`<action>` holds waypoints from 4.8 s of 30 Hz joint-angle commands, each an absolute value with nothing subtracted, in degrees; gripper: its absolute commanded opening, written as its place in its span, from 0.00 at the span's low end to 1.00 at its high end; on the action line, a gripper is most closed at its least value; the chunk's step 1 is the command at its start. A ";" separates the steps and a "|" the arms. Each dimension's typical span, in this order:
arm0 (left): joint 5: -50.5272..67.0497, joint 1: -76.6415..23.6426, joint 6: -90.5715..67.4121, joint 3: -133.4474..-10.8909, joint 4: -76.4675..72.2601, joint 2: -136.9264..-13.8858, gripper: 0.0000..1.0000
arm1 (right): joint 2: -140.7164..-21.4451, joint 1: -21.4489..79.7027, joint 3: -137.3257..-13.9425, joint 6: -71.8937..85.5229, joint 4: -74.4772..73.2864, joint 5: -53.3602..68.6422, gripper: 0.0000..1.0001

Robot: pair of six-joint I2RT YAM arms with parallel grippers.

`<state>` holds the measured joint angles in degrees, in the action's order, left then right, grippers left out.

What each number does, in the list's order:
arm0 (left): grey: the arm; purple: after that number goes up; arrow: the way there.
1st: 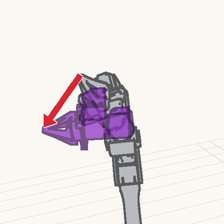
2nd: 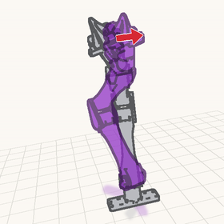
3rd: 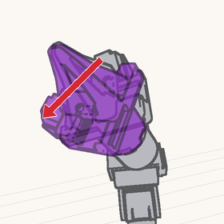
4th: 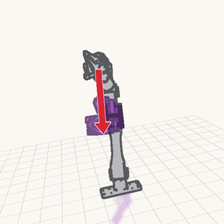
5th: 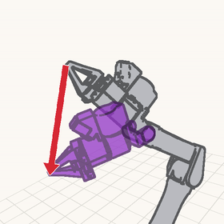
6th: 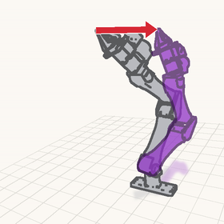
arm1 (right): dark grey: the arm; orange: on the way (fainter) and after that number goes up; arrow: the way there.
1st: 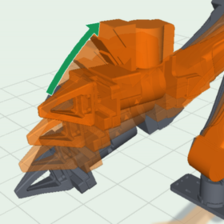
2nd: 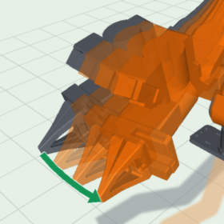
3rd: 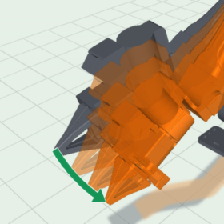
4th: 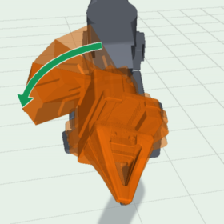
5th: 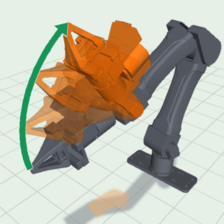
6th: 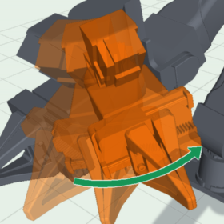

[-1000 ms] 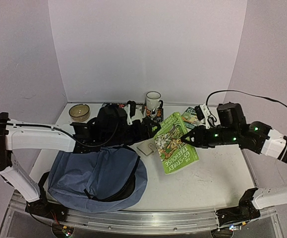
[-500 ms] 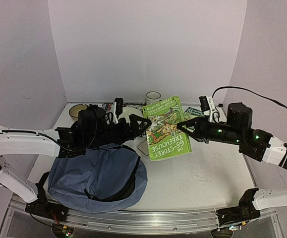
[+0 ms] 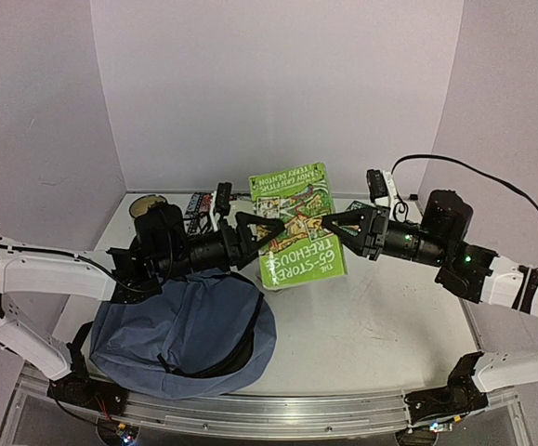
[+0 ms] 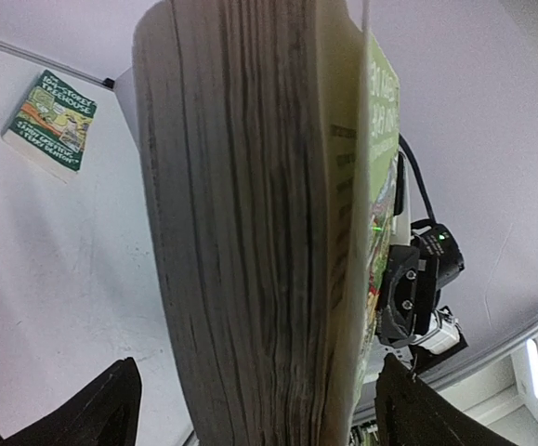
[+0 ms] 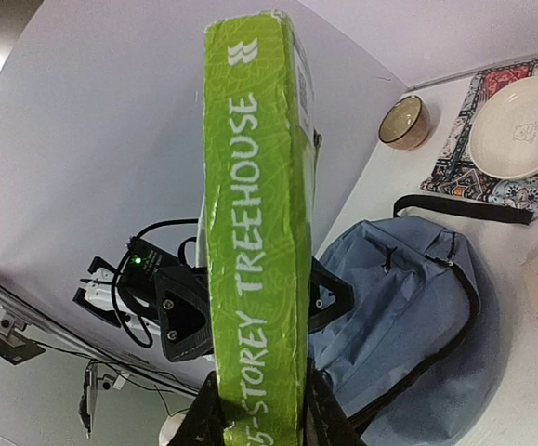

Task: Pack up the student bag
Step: Pass from the right arm to the left, then pass from the left arm to the right, then pick up the largest pocket of the bag from the student bag.

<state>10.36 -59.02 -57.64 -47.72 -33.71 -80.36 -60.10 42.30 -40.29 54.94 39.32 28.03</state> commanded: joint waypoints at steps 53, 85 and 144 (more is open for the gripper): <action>-18.81 -63.72 -69.53 -42.50 -65.25 -80.93 0.00 | -66.77 62.01 -25.14 62.19 67.90 -13.54 0.98; -16.43 -65.98 -75.17 -43.71 -65.93 -84.46 0.00 | -76.08 62.09 -36.29 54.83 75.45 -4.25 0.96; -20.01 -74.13 -50.63 -69.09 35.27 -90.88 0.80 | -50.36 58.93 -27.23 53.26 35.65 -19.85 0.00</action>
